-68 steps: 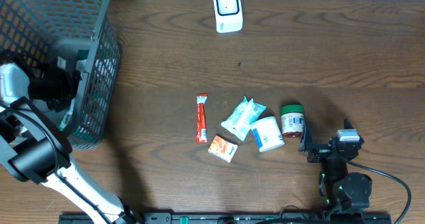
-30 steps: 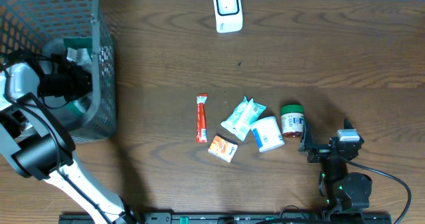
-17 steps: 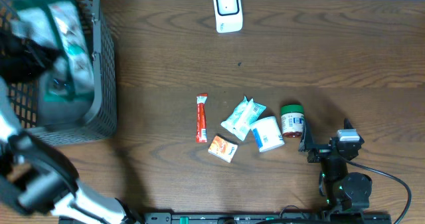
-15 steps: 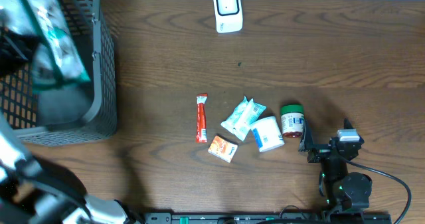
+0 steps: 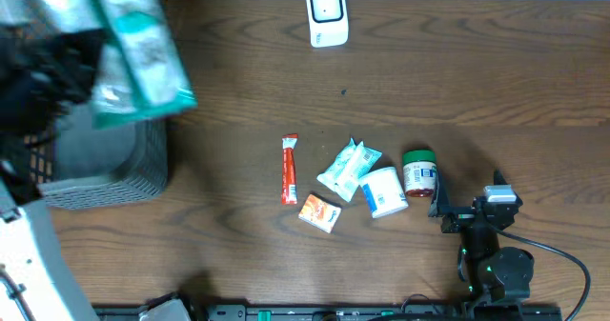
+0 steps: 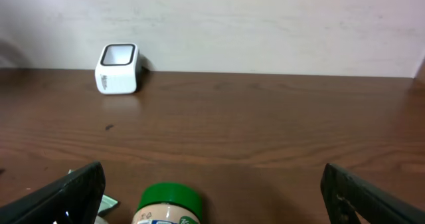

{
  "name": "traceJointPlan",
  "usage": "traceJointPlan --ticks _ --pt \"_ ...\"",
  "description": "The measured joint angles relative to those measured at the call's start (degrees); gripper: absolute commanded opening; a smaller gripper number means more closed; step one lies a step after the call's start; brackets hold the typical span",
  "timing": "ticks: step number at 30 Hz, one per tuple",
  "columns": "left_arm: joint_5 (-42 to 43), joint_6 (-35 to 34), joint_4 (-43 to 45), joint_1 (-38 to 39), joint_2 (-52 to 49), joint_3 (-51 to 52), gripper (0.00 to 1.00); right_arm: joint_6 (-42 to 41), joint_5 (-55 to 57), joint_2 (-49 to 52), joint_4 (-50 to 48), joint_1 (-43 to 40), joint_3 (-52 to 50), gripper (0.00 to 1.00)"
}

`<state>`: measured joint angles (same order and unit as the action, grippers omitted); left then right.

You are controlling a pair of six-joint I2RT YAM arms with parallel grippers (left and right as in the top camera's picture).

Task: Scan the item barcode
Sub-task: 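Carry the glove package with the left gripper and lay it on the table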

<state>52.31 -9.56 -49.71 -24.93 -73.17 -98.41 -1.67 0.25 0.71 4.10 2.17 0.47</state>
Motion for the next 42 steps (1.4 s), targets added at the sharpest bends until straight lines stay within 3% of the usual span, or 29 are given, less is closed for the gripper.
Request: traceJointPlan --ticks 3,7,15,20,26,32,38,42 --pt "-2.2 0.5 -6.5 9.0 -0.8 0.0 0.07 0.0 0.0 0.0 0.0 0.0 0.0 0.99" --pt "-13.9 1.0 -12.8 23.0 -3.8 2.6 0.07 0.0 0.0 0.0 0.0 0.0 0.0 0.99" --pt "-37.3 -0.1 -12.4 41.9 -14.8 15.8 0.07 0.0 0.0 0.0 0.0 0.0 0.0 0.99" --pt "-44.0 -3.2 -3.8 41.8 -20.5 22.3 0.07 0.0 0.0 0.0 0.0 0.0 0.0 0.99" --pt "-45.5 -6.3 2.4 41.5 -23.2 25.9 0.07 0.0 0.0 0.0 0.0 0.0 0.0 0.99" --pt "-44.1 -7.6 5.6 41.5 -26.9 29.7 0.07 0.0 0.0 0.0 0.0 0.0 0.0 0.99" --pt "-35.6 -8.2 8.3 41.4 -27.5 30.9 0.07 0.0 0.0 0.0 0.0 0.0 0.0 0.99" --pt "-38.2 -8.2 8.9 41.5 -27.5 30.9 0.08 0.0 0.0 0.0 0.0 0.0 0.0 0.99"
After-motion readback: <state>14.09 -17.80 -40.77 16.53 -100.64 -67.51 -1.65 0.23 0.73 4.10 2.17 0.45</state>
